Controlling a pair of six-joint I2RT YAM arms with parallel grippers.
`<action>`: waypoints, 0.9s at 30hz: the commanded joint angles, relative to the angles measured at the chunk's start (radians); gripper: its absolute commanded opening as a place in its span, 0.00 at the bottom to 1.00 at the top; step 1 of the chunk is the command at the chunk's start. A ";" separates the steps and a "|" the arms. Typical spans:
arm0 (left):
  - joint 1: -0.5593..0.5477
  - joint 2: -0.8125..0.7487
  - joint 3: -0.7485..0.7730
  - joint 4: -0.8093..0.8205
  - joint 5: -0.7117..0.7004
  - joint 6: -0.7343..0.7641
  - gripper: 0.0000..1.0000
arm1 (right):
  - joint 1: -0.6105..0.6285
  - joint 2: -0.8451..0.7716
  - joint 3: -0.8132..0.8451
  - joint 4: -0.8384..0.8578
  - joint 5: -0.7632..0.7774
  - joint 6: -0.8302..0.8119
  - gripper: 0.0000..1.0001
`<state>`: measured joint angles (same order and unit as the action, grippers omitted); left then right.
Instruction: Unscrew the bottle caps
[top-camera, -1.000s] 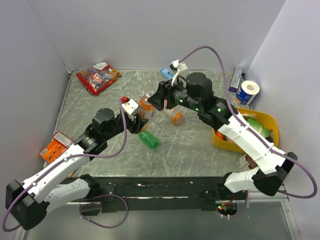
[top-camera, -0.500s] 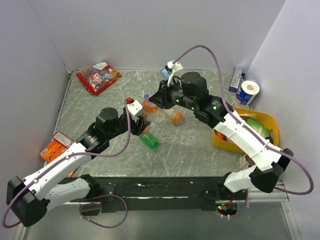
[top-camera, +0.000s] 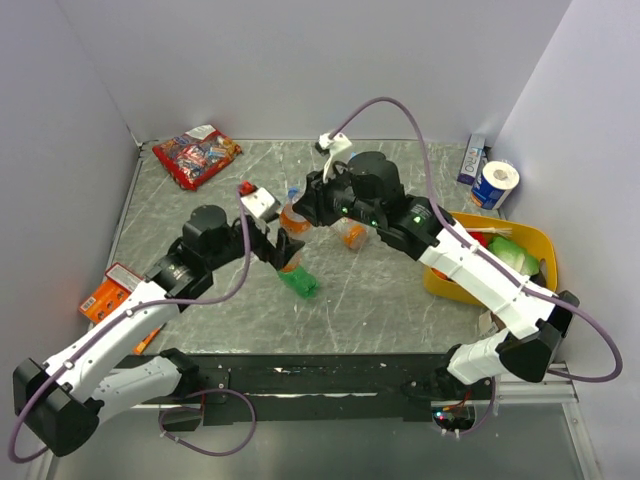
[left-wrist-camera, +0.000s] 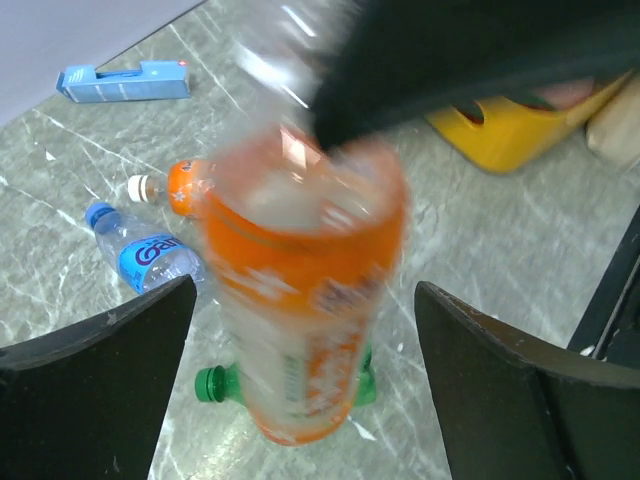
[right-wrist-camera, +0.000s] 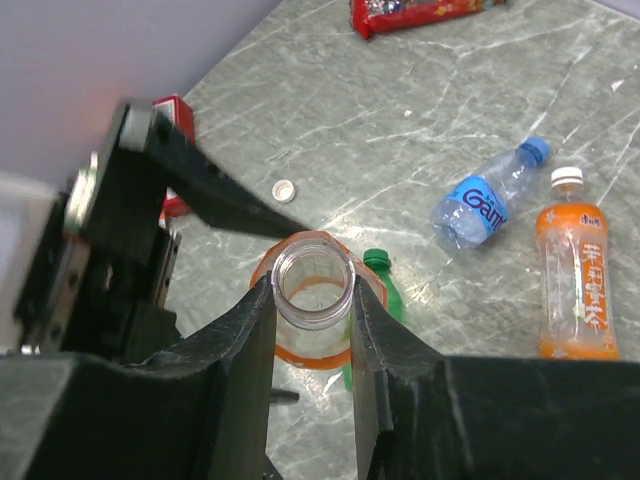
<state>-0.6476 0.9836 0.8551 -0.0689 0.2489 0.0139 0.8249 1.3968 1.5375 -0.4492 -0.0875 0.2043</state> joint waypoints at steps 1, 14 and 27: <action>0.103 -0.007 0.058 0.061 0.130 -0.124 0.96 | 0.039 0.008 -0.019 0.072 0.038 -0.048 0.00; 0.164 0.020 0.062 0.109 0.366 -0.173 0.98 | 0.088 0.068 0.012 0.047 0.084 -0.072 0.00; 0.164 0.044 0.062 0.075 0.244 -0.129 0.93 | 0.092 0.073 0.047 0.037 0.065 -0.036 0.00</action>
<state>-0.4816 1.0279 0.8833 -0.0238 0.5247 -0.1387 0.9104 1.4738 1.5234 -0.4358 -0.0238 0.1482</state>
